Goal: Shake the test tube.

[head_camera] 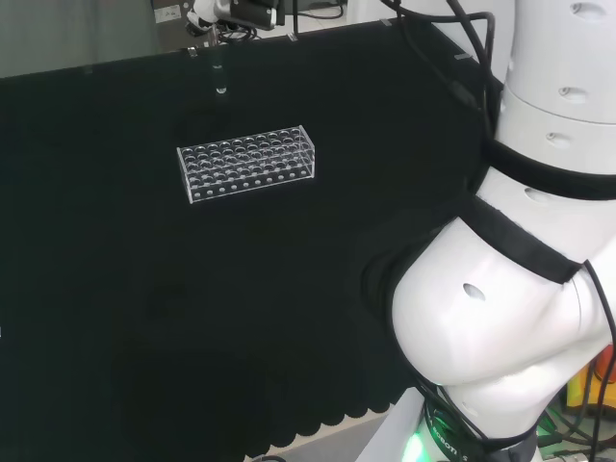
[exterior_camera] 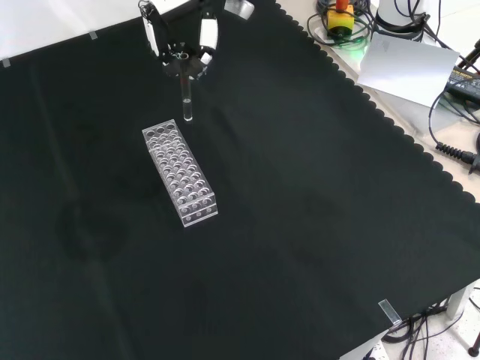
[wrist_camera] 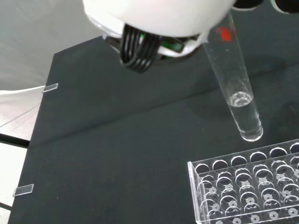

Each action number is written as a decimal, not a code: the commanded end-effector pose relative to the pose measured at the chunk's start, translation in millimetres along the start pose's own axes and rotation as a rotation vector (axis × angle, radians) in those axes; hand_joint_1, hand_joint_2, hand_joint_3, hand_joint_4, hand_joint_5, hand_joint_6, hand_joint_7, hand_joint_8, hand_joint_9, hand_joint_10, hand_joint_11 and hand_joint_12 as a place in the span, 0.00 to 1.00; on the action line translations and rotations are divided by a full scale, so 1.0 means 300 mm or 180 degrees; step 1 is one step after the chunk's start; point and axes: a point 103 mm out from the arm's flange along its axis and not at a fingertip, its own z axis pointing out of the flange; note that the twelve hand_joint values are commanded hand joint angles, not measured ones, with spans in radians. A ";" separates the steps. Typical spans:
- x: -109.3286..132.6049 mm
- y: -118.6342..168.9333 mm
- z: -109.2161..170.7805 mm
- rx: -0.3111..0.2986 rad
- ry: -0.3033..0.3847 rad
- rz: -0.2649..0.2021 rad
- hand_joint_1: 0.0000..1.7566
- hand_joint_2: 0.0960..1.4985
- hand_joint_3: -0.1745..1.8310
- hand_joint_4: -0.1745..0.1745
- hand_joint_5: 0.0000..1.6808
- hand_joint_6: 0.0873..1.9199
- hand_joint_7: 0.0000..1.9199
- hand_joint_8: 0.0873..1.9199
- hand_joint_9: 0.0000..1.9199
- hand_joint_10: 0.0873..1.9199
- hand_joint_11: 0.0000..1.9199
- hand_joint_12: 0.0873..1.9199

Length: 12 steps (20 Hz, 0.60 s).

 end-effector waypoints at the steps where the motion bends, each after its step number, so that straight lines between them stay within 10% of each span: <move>1: -0.045 0.002 -0.012 -0.0015 -0.0017 0.0064 0.70 0.38 0.40 0.00 0.85 0.16 0.95 0.14 0.91 0.10 0.68 0.44; 12: -0.414 -0.040 -0.107 -0.0174 -0.0180 0.0690 0.70 0.38 0.41 0.00 0.85 0.16 0.95 0.14 0.91 0.10 0.68 0.44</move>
